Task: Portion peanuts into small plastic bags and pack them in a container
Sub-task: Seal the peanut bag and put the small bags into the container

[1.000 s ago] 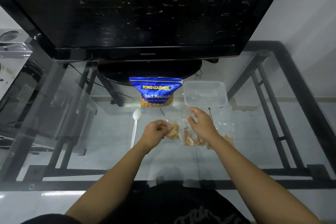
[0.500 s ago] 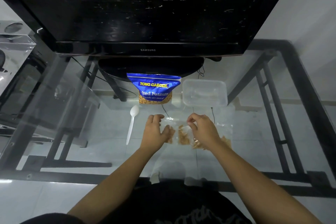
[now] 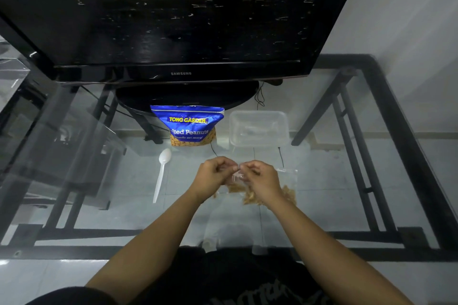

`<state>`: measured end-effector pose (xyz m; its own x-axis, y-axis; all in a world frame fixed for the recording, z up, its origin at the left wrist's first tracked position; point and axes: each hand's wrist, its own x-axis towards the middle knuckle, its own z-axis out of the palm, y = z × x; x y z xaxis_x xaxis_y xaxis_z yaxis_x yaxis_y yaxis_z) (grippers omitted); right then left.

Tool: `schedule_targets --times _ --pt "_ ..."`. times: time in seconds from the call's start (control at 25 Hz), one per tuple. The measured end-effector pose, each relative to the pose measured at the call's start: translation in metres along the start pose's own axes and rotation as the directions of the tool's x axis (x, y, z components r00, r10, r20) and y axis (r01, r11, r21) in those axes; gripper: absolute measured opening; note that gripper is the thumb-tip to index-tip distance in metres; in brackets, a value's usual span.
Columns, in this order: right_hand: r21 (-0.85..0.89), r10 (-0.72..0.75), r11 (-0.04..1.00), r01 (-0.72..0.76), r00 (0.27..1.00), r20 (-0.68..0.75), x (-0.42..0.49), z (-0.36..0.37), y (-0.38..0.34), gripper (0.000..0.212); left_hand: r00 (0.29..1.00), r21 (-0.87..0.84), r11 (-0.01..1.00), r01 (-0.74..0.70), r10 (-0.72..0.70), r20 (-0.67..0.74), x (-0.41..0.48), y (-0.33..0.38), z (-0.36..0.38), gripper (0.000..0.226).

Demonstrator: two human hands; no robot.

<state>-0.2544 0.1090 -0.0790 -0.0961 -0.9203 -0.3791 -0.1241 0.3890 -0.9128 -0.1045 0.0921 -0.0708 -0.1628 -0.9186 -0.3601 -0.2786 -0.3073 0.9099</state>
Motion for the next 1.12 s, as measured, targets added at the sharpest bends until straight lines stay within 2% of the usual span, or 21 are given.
schedule_targets --times 0.16,0.32,0.4,0.48,0.56,0.6,0.64,0.68,0.72,0.76,0.8,0.84,0.88,0.96,1.04,1.12 --pt "-0.256 -0.075 0.966 0.039 0.989 -0.129 -0.003 0.003 -0.001 0.006 1.000 0.151 0.989 -0.004 0.001 0.024 0.006 0.003 0.001 0.016" --pt "-0.284 -0.077 0.958 0.030 0.985 -0.155 -0.005 0.002 -0.002 0.008 0.999 0.211 0.977 0.016 -0.026 0.041 0.003 -0.001 -0.008 0.017" --pt "-0.286 -0.065 0.958 0.024 0.989 -0.136 -0.004 0.000 -0.001 0.009 0.999 0.186 0.982 0.038 -0.042 0.019 0.001 -0.003 -0.012 0.018" --pt "-0.137 0.016 0.990 -0.024 0.998 -0.056 -0.002 -0.002 -0.005 0.011 0.999 0.126 0.991 0.046 -0.047 -0.001 -0.003 -0.007 -0.015 0.028" --pt "0.155 0.129 0.978 -0.138 0.989 0.067 0.000 -0.004 -0.010 0.013 0.995 0.041 0.996 0.075 -0.077 0.058 -0.008 -0.012 -0.016 0.031" --pt "0.241 0.157 0.954 -0.180 0.981 0.114 0.001 -0.004 -0.010 0.012 0.992 -0.002 0.996 0.090 -0.089 0.093 -0.011 -0.016 -0.014 0.027" --pt "0.234 0.165 0.953 -0.194 0.977 0.139 0.003 -0.005 -0.009 0.011 0.991 -0.022 0.995 0.098 -0.096 0.098 -0.013 -0.019 -0.012 0.020" --pt "0.090 0.156 0.982 -0.168 0.980 0.126 0.004 -0.007 -0.006 0.014 0.993 -0.012 0.995 0.104 -0.103 0.062 -0.015 -0.021 -0.009 0.013" --pt "-0.188 0.113 0.978 -0.095 0.990 0.086 0.007 -0.010 0.000 0.021 0.994 0.030 0.994 0.104 -0.104 -0.020 -0.015 -0.022 -0.007 0.011" --pt "-0.508 0.033 0.862 0.003 0.998 0.061 0.009 -0.014 0.008 0.029 0.990 0.109 0.989 0.101 -0.088 -0.113 -0.015 -0.024 -0.006 0.011" --pt "-0.728 -0.033 0.681 0.079 0.996 0.078 0.010 -0.017 0.015 0.035 0.982 0.206 0.974 0.097 -0.060 -0.181 -0.014 -0.026 -0.005 0.014" --pt "-0.838 -0.068 0.532 0.123 0.992 0.102 0.009 -0.020 0.020 0.039 0.977 0.302 0.949 0.093 -0.028 -0.211 -0.013 -0.027 -0.003 0.017" --pt "-0.879 -0.075 0.457 0.139 0.990 0.118 0.009 -0.021 0.023 0.041 0.975 0.406 0.909 0.093 -0.001 -0.222 -0.013 -0.027 -0.001 0.023" --pt "-0.883 -0.083 0.449 0.137 0.990 0.112 0.009 -0.021 0.026 0.042 0.974 0.599 0.793 0.113 0.032 -0.226 -0.012 -0.029 0.003 0.033" --pt "-0.889 -0.112 0.438 0.134 0.989 0.094 0.011 -0.020 0.026 0.044 0.969 0.685 0.718 0.126 0.058 -0.240 -0.014 -0.029 0.006 0.041" --pt "-0.891 -0.128 0.434 0.132 0.988 0.085 0.013 -0.022 0.025 0.044 0.956 0.707 0.692 0.147 0.083 -0.280 -0.015 -0.028 0.008 0.053"
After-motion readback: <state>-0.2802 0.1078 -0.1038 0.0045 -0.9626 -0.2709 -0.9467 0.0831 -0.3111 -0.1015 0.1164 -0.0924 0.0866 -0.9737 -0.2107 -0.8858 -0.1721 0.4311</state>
